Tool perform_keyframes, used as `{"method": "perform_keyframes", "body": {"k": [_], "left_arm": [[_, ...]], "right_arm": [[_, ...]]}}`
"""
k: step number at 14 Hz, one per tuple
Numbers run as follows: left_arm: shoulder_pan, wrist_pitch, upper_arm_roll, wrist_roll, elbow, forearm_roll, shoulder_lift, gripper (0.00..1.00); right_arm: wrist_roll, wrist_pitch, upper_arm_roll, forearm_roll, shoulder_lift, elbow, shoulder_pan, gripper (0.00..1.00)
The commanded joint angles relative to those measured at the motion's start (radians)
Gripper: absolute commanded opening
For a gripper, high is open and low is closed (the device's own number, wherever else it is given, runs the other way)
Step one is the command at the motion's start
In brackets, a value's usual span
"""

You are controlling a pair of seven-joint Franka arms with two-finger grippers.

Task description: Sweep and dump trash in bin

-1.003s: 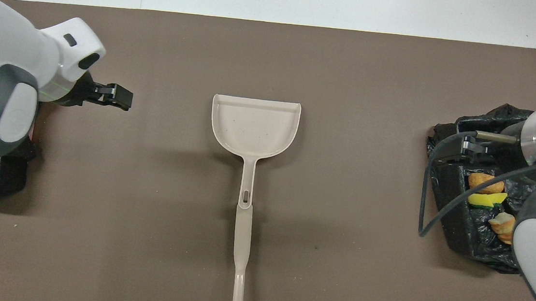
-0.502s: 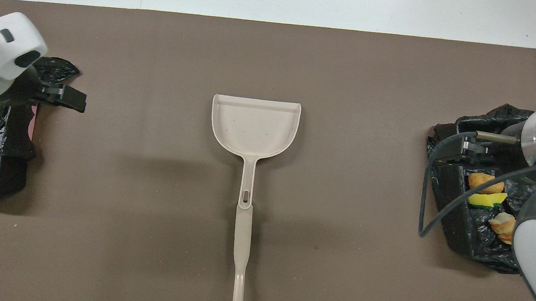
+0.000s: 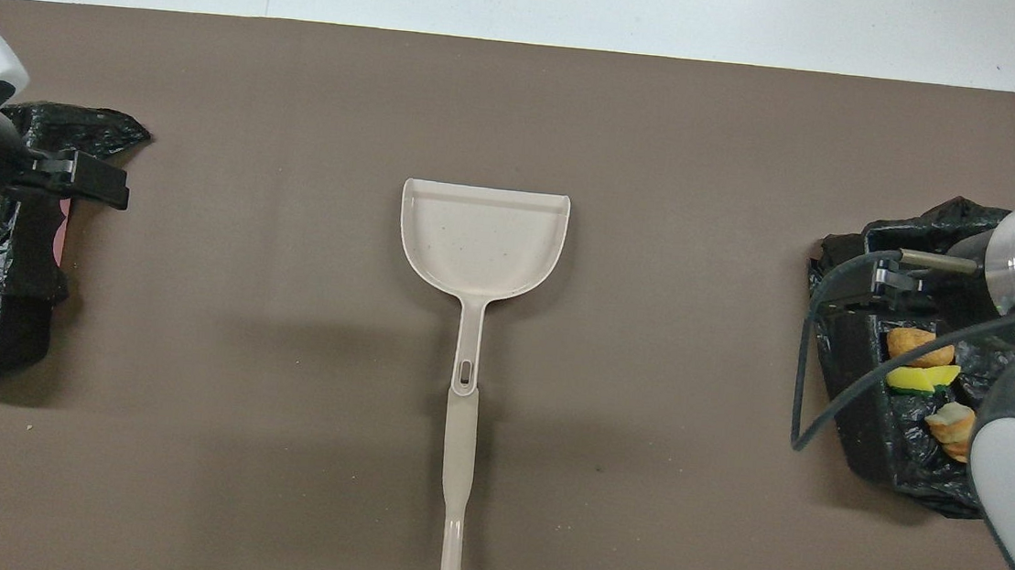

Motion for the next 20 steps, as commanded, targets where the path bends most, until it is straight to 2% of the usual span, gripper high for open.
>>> {"method": "perform_keyframes", "body": {"k": [1,5,11,20], "left_arm": [[-0.033,-0.061,0.009,0.010,0.020,0.003,-0.022,1.00],[-0.018,-0.138,0.032,0.131,0.050,0.002,-0.031,1.00],[-0.017,-0.159,0.034,0.084,0.037,-0.001,-0.085,1.00],[-0.015,-0.213,0.037,0.091,0.033,-0.006,-0.093,1.00]], "right_arm": [[-0.029,0.015,0.007,0.018,-0.022,-0.025,-0.017,1.00],[-0.029,0.015,0.007,0.018,-0.022,-0.025,-0.017,1.00],[-0.030,0.015,0.007,0.019,-0.022,-0.025,-0.017,1.00],[-0.032,0.014,0.007,0.019,-0.020,-0.025,-0.019,1.00]]}}
